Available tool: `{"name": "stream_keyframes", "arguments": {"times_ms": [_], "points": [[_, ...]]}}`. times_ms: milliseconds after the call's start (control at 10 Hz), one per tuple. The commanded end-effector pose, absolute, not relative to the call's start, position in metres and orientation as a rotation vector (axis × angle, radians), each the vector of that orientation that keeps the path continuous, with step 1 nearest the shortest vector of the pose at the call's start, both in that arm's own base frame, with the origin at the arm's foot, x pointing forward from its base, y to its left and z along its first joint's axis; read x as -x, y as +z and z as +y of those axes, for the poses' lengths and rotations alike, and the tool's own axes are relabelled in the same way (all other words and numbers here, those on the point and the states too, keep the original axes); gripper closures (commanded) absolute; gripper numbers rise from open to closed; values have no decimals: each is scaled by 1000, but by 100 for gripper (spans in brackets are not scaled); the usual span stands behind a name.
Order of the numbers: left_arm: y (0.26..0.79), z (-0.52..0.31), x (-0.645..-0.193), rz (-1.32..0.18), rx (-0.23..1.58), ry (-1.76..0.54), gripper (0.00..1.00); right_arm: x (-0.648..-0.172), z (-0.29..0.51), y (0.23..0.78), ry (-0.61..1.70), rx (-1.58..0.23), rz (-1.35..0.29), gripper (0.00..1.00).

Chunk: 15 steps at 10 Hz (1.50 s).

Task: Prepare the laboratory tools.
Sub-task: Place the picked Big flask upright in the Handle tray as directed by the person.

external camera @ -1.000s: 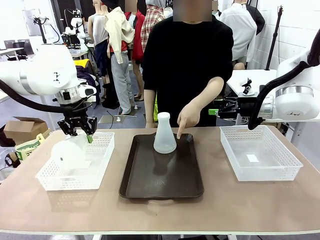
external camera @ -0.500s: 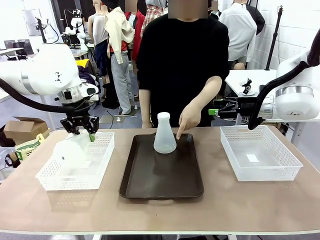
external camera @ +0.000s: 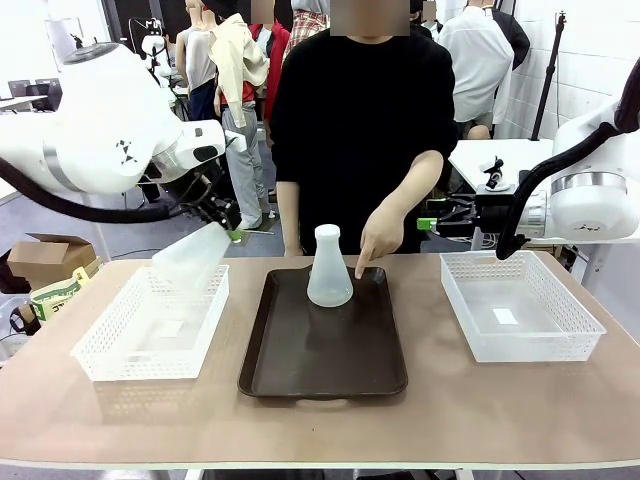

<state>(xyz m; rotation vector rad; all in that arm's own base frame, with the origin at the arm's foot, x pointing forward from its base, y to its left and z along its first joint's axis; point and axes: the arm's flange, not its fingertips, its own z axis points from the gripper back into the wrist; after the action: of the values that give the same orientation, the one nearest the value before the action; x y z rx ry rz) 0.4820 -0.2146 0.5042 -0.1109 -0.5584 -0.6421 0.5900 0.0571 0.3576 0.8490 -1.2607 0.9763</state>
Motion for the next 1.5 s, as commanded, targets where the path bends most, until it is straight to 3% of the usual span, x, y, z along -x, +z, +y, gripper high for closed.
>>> {"name": "stream_keyframes", "arguments": {"times_ms": [0, 400, 800, 1400], "points": [[486, -206, -472, -643, 365, -884, 100, -589, 59, 358, 973, -844, -1256, 0], [490, -210, -465, -792, 672, -1277, 100, -589, 59, 358, 973, -844, -1256, 0], [484, -203, -473, -791, 862, -1327, 100, -589, 59, 358, 973, -844, -1256, 0], [479, -193, -466, -791, 843, -1336, 100, -589, 59, 358, 973, -844, -1256, 0]]}}
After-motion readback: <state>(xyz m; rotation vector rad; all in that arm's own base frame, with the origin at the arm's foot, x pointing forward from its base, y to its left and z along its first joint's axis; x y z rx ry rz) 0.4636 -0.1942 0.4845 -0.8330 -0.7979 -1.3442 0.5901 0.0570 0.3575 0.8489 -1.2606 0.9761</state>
